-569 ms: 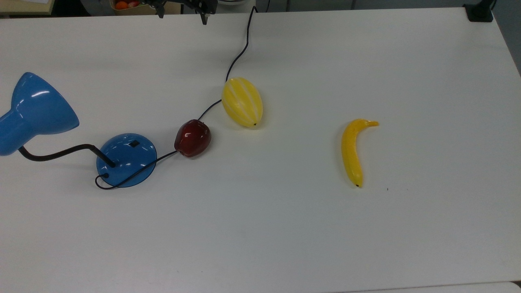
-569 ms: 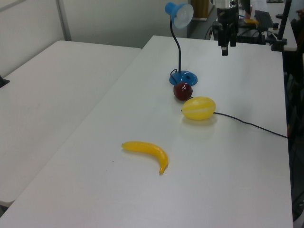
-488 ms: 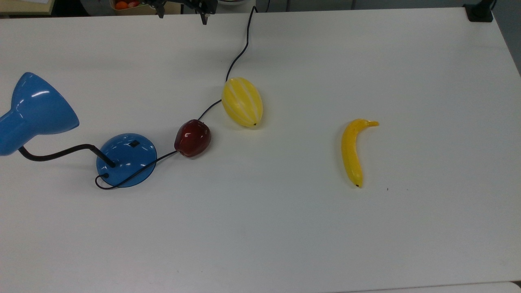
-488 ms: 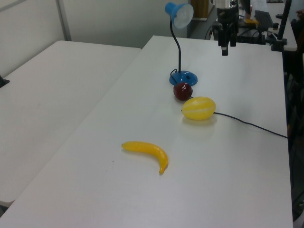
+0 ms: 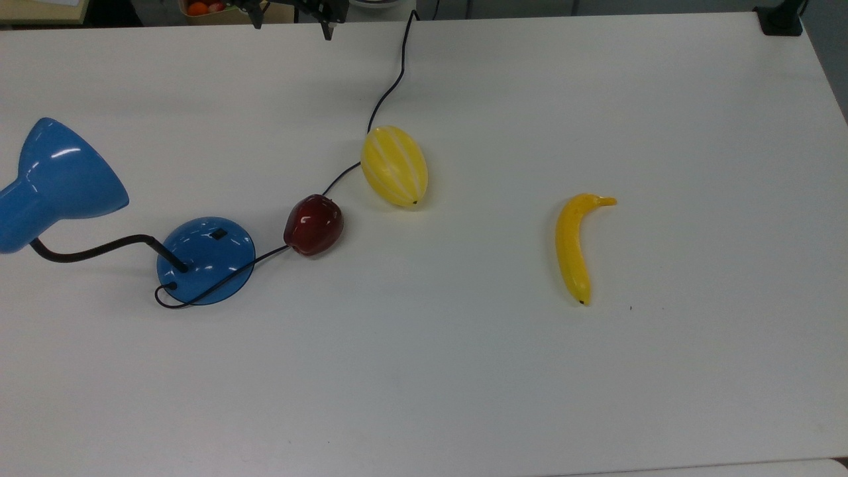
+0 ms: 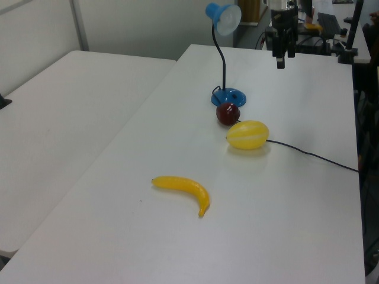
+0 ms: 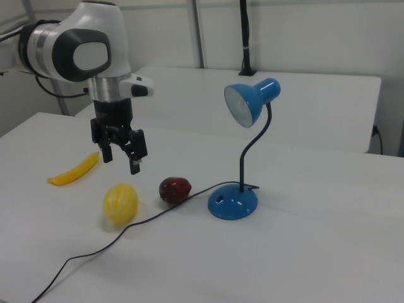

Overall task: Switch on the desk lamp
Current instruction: 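Move the gripper down over the blue lamp base switch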

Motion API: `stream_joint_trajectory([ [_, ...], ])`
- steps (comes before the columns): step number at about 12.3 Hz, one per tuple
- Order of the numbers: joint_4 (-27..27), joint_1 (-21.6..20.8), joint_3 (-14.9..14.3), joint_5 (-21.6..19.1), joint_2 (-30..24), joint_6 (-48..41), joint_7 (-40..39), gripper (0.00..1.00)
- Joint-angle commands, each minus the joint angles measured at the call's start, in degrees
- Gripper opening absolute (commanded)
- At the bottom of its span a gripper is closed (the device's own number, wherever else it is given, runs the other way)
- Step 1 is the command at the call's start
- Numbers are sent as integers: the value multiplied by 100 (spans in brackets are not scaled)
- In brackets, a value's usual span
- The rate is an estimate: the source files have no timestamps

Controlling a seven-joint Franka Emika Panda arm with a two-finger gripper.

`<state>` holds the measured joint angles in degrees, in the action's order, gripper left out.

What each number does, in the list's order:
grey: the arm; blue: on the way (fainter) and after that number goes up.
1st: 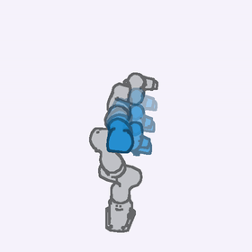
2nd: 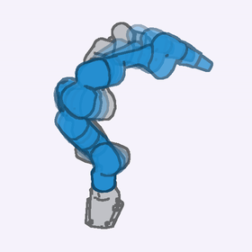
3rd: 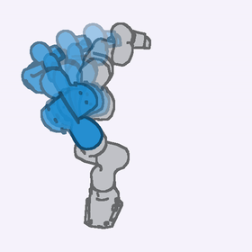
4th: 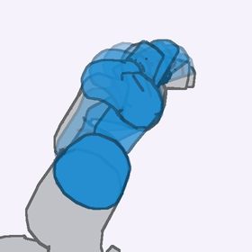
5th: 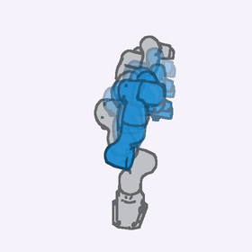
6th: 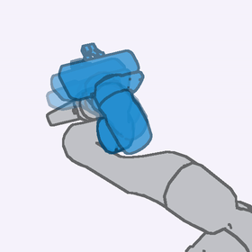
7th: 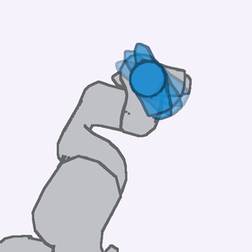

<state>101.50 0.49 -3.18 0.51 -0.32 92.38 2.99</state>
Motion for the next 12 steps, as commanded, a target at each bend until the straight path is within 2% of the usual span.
stream_joint_trajectory([
  [1,-156,205,-33,-68,188,367,-35,100],
  [2,-270,214,-33,-68,338,403,-35,100],
  [3,-411,266,-33,-68,513,438,-44,87],
  [4,-482,354,-33,-77,602,491,-44,70],
  [6,-491,565,-33,-173,717,1042,-9,20],
  [7,-500,696,-33,-322,848,1324,122,8],
  [9,-491,846,-33,-393,1111,2017,342,0],
  [12,-474,987,-33,-385,1489,2590,466,0],
])
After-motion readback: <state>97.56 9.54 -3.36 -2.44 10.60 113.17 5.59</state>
